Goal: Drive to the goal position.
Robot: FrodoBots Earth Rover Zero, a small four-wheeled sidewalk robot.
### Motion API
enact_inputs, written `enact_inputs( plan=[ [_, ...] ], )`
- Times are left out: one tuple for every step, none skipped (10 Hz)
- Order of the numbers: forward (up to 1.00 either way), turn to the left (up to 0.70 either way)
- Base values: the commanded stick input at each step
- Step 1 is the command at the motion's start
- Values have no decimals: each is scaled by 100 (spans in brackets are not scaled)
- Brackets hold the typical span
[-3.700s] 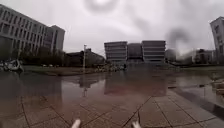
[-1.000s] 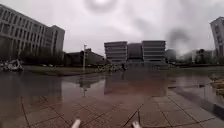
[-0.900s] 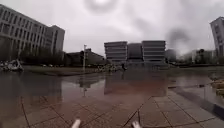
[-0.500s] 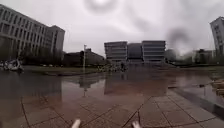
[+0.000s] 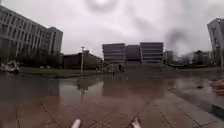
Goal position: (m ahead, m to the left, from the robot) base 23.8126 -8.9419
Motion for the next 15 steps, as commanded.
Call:
enact_inputs(
  plan=[
    [37, 0],
    [9, 0],
    [2, 0],
    [-43, 0],
    [-69, 0],
    [-57, 0],
    [-7, 0],
    [44, 0],
    [69, 0],
    [70, 0],
    [70, 0],
    [70, 0],
    [70, 0],
    [70, 0],
    [70, 0]
  ],
)
